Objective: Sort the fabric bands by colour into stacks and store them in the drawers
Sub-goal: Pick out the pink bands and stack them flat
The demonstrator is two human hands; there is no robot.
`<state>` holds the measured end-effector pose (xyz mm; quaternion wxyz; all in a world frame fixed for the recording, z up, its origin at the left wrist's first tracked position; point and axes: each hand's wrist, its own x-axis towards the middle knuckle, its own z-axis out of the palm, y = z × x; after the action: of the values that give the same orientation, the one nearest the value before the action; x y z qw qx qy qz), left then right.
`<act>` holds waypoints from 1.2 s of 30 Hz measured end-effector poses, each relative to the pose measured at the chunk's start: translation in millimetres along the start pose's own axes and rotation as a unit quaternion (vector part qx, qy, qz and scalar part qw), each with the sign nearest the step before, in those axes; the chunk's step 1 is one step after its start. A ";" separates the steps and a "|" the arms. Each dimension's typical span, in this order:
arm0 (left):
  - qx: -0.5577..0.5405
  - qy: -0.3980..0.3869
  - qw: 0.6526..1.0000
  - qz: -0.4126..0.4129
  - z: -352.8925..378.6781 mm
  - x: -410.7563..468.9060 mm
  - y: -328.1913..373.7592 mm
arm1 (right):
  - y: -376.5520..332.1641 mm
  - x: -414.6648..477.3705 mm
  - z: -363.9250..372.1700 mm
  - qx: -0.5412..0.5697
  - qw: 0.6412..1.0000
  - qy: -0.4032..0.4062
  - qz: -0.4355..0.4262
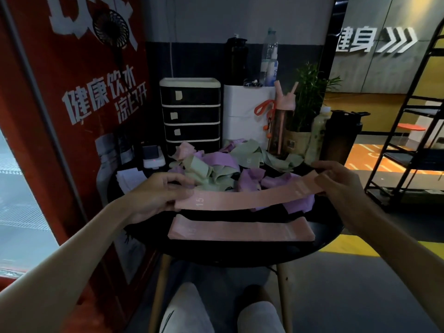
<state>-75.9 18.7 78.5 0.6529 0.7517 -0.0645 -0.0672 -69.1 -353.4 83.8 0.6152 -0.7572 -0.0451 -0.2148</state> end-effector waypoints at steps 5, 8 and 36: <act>0.109 0.145 0.983 0.036 0.2 -7.2 -22.0 | 20.2 -27.1 1.4 -0.044 0.998 -0.036 0.001; 0.195 0.188 0.961 0.061 4.0 -8.0 -32.7 | 33.6 -37.0 5.1 -0.066 0.996 -0.056 -0.003; 0.448 -0.030 0.884 0.131 14.6 -17.4 -56.5 | 73.7 -46.5 -11.9 -0.236 0.944 -0.208 -0.096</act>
<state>-95.3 15.6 20.9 0.2468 0.9465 -0.2053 0.0332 -89.8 -373.3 0.6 0.3723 -0.9005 -0.1928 -0.1153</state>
